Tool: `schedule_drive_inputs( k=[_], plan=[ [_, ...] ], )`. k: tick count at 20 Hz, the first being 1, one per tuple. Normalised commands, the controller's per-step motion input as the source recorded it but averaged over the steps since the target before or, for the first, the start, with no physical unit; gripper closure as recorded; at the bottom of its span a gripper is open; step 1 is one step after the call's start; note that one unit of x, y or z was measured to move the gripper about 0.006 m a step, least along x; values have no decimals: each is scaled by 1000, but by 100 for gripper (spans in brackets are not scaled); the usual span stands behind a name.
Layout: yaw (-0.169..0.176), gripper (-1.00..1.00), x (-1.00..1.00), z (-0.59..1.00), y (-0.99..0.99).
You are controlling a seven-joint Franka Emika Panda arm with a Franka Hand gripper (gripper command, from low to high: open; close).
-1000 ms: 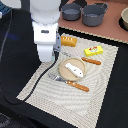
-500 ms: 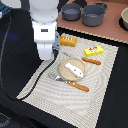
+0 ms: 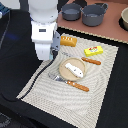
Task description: Interact with the objects in diverse but meaningful ways.
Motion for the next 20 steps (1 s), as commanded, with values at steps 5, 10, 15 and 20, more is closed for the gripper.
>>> schedule_drive_inputs(
  k=[5,10,15,20],
  plan=[
    [-34,100,-7,-256,0],
    [-19,100,22,-248,0],
    [-21,100,163,-194,5],
    [-40,100,266,-9,63]
  ],
)
